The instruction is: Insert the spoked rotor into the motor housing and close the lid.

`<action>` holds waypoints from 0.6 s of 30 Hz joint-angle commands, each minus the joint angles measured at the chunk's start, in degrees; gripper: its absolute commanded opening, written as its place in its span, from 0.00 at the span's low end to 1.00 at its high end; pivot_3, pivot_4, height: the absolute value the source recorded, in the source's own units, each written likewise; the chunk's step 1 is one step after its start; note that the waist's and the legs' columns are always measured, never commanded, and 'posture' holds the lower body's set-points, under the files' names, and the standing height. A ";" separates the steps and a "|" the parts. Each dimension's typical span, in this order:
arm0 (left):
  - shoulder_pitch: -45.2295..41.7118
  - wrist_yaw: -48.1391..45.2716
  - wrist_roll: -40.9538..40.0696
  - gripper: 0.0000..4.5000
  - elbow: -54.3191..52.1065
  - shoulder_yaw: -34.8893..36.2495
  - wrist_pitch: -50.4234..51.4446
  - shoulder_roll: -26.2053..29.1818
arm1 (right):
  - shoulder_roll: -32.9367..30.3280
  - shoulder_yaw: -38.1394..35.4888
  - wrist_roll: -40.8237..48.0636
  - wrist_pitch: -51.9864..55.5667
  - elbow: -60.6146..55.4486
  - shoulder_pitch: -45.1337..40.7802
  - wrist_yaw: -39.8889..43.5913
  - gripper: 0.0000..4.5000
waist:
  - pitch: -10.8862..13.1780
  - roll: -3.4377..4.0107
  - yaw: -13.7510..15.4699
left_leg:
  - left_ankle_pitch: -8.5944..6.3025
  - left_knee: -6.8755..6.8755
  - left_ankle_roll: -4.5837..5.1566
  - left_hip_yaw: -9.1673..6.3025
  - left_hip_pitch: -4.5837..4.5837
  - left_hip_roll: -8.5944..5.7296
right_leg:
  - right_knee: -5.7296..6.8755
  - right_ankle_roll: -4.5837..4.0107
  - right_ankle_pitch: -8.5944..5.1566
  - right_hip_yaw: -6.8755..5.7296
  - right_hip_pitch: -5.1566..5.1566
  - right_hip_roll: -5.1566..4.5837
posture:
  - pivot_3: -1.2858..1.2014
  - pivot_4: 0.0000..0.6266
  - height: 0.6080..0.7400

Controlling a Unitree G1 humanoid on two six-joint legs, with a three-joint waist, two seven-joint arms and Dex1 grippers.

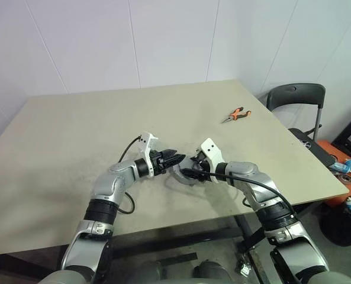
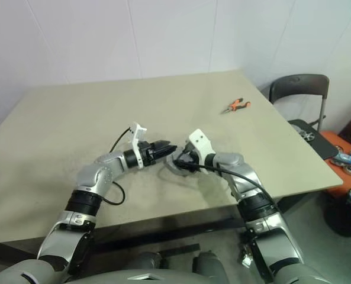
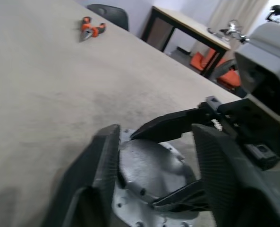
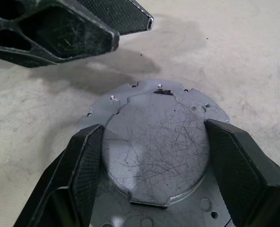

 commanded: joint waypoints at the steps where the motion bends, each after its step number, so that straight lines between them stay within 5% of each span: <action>1: -2.24 0.00 0.13 0.31 -0.57 -1.04 1.14 -0.67 | -1.50 0.66 -2.35 4.47 4.24 2.53 -2.03 0.67 | 0.00 0.00 0.03 | 0.00 0.00 0.00 -0.01 -0.02 0.00 | 0.00 0.00 0.00 -0.01 -0.01 0.00 | 0.52 0.00 1.00; 18: -4.23 3.06 5.15 0.31 4.63 -3.53 -1.54 -2.87 | -0.97 0.20 -1.64 6.18 2.62 3.75 -2.15 0.67 | 0.00 0.00 0.11 | 0.00 0.04 0.00 -0.09 -0.23 0.00 | -0.05 0.01 0.00 -0.13 -0.13 -0.02 | 0.52 0.00 1.00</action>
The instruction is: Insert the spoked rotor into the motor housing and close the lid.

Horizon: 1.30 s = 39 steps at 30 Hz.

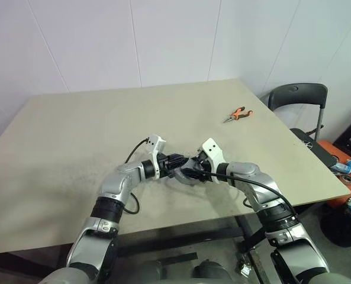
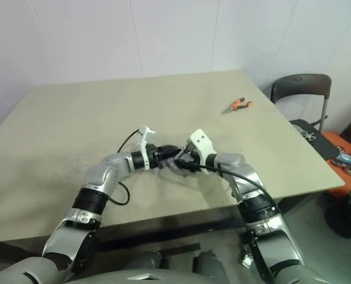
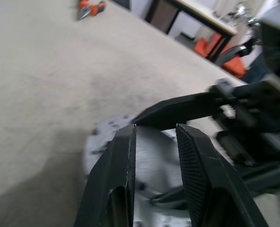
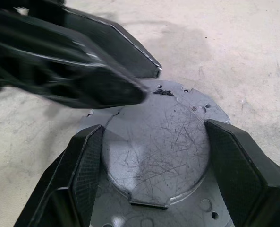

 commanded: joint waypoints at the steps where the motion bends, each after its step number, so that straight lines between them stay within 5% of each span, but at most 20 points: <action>1: -2.06 -0.04 1.57 0.31 0.22 -1.42 -1.89 -0.72 | -0.96 0.85 -1.66 4.51 4.16 2.73 -1.56 0.67 | 0.00 0.00 -0.08 | 0.00 0.00 0.00 0.00 -0.01 0.00 | -0.02 0.00 0.00 0.00 -0.01 0.00 | 0.52 0.00 1.00; 38: 0.34 -3.31 4.62 0.31 -0.66 -5.16 -1.93 0.43 | -4.36 1.08 0.72 7.81 -0.43 6.12 2.49 0.67 | -0.16 0.16 1.61 | -0.21 -0.11 0.33 -0.10 -0.06 -0.02 | -0.71 0.23 0.05 -0.15 0.08 -0.04 | 0.52 0.00 1.00; 39: 0.32 -3.26 4.67 0.31 -0.67 -5.19 -1.96 0.37 | -4.51 0.85 1.05 7.01 -1.26 6.43 3.01 0.75 | -0.16 0.16 1.72 | -0.22 -0.11 0.35 -0.10 -0.06 -0.02 | -0.72 0.24 0.04 -0.15 0.08 -0.05 | 0.52 0.00 1.00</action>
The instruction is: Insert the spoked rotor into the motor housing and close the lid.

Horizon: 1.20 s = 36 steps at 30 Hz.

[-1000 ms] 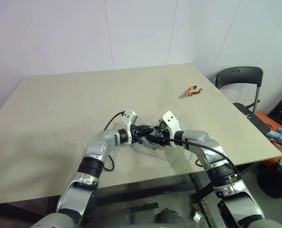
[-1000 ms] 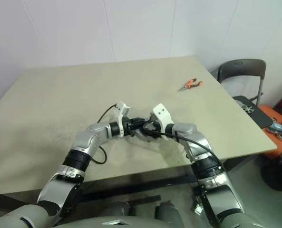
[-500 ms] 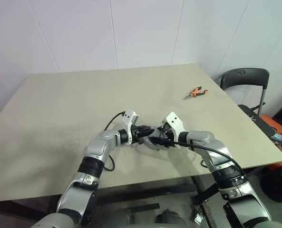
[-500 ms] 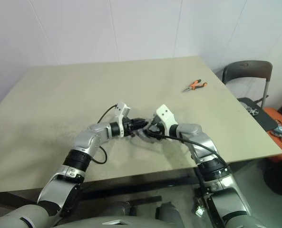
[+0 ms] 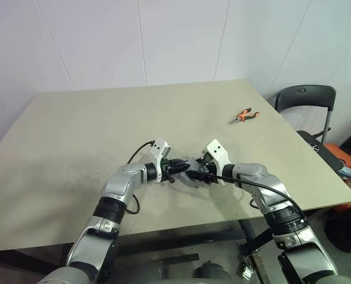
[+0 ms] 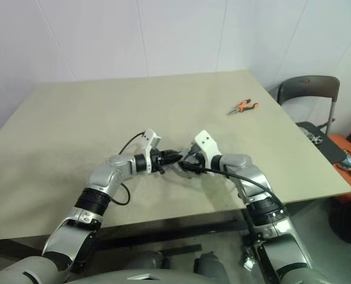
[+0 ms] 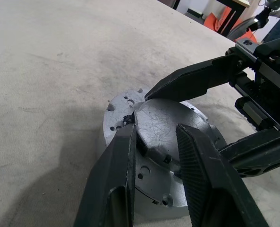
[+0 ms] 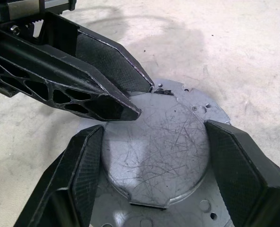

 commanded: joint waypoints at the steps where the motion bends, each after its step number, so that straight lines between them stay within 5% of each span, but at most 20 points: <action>1: -0.14 -0.54 0.65 0.30 -0.83 -1.35 0.09 -0.40 | -1.06 0.65 0.69 4.09 2.16 4.66 0.83 0.83 | 0.00 0.00 0.16 | -0.02 0.00 0.03 0.00 -0.01 -0.01 | -0.04 0.02 -0.01 0.00 0.00 -0.01 | 0.52 0.00 1.00; 4: -0.25 -0.46 0.76 0.30 -0.48 -1.29 -0.11 -0.48 | -0.66 -0.08 2.60 7.56 0.43 4.36 1.07 0.99 | 0.00 0.01 0.09 | -0.06 0.00 0.09 0.00 -0.02 -0.03 | -0.06 0.08 -0.02 0.00 -0.01 -0.03 | 0.52 0.00 1.00; 16: 0.01 -0.32 1.36 0.30 0.77 -0.71 -0.67 -0.20 | -1.79 -1.70 7.22 11.89 -8.48 4.35 1.77 0.99 | -0.01 0.03 -0.23 | -0.20 -0.06 0.01 0.01 -0.07 -0.01 | -0.04 0.32 0.03 0.01 -0.02 -0.02 | 0.52 0.00 1.00; 21: -0.31 -0.32 1.43 0.30 1.26 -0.54 -0.86 -0.13 | -0.94 -8.95 10.58 13.70 -9.58 2.03 -0.36 0.99 | 0.02 0.06 -0.20 | -0.24 -0.06 0.02 0.01 -0.15 -0.01 | -0.04 0.29 0.06 0.01 -0.07 -0.02 | 0.52 0.00 1.00; 31: -0.54 -0.21 1.67 0.30 1.52 -0.64 -1.15 -0.08 | -8.98 -19.21 18.28 20.97 -11.67 3.93 1.40 0.99 | 0.06 0.11 0.02 | -0.24 0.10 0.05 0.02 -0.90 -0.04 | 0.07 0.17 0.22 0.01 -0.75 -0.02 | 0.52 0.00 1.00; 36: -0.03 -0.16 1.69 0.30 1.34 -0.67 -1.30 0.09 | -6.08 -21.52 21.41 26.45 -12.19 6.47 -2.50 0.99 | 0.05 0.13 -0.10 | -0.24 0.16 0.05 0.05 -0.93 -0.03 | 0.17 0.16 0.22 0.04 -0.79 -0.02 | 0.52 0.00 1.00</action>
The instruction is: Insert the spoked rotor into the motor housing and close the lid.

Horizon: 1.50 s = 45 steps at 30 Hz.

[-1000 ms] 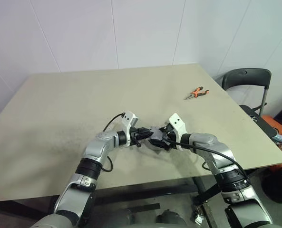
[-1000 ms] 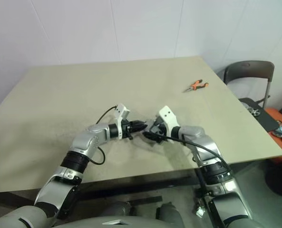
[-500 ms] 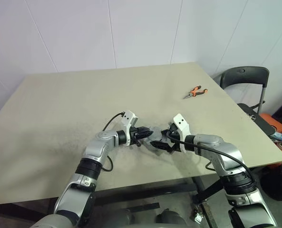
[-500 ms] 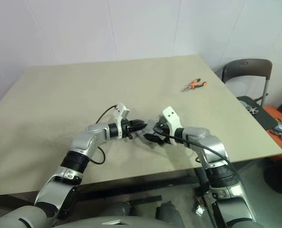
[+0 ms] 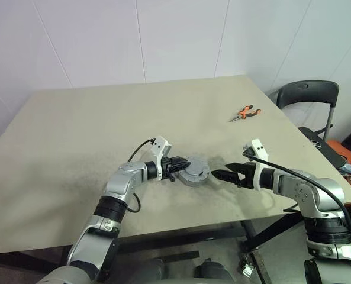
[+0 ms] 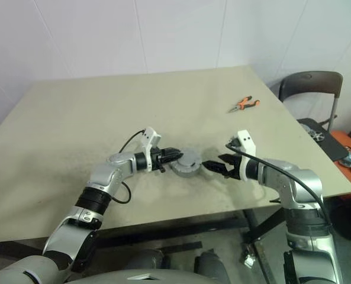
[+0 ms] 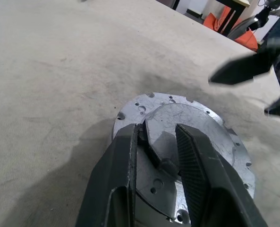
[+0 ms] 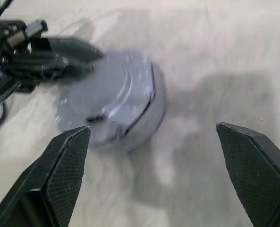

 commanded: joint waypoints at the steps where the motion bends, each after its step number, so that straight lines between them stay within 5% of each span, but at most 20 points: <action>1: 0.52 0.06 0.83 0.30 0.82 -0.78 0.70 0.13 | 3.00 -1.86 2.80 3.32 -2.55 0.78 -3.34 0.99 | 0.00 0.00 -0.03 | 0.00 0.02 0.00 0.00 0.00 0.00 | 0.03 0.00 0.00 0.00 0.00 0.00 | 0.52 0.00 1.00; 20: 0.23 0.03 0.81 0.30 0.05 -0.61 1.41 1.72 | 27.00 -14.22 13.44 16.02 -0.59 -1.09 -18.92 0.99 | -0.06 0.13 -0.37 | 0.01 0.30 -0.02 0.17 0.07 0.00 | 0.66 -0.02 0.00 0.19 -0.17 0.06 | 0.52 0.00 1.00; 35: 0.33 0.19 0.82 0.30 0.00 -0.71 1.63 1.87 | 27.38 -15.56 8.65 5.91 5.70 -0.68 -26.46 0.99 | -0.08 0.21 -0.31 | 0.03 0.67 -0.06 0.21 0.48 0.00 | 0.74 -0.07 -0.01 0.22 0.17 0.09 | 0.52 0.00 1.00; 38: 0.11 0.18 0.87 0.30 0.04 -0.77 1.76 1.76 | 29.40 -19.28 6.98 -1.03 9.82 -1.71 -32.49 0.85 | -0.06 0.23 -0.31 | 0.02 0.70 -0.06 0.22 0.66 0.00 | 0.73 -0.06 -0.01 0.22 0.36 0.09 | 0.52 0.00 1.00; 41: 0.06 0.07 0.94 0.30 0.00 -0.86 1.84 1.72 | 29.81 -20.20 7.91 -3.73 11.47 -1.82 -34.00 0.61 | -0.04 0.52 -0.08 | 0.02 0.71 -0.06 0.22 0.89 0.00 | 0.69 0.01 -0.25 0.21 0.68 0.08 | 0.52 0.00 1.00; 45: -0.03 -0.18 1.04 0.30 0.16 -0.97 1.81 1.74 | 29.88 -18.72 8.39 -4.74 12.11 -1.15 -34.45 0.55 | -0.10 0.67 0.28 | 0.02 0.75 -0.06 0.22 0.88 -0.01 | 0.63 0.05 -0.27 0.15 0.77 0.01 | 0.52 0.00 1.00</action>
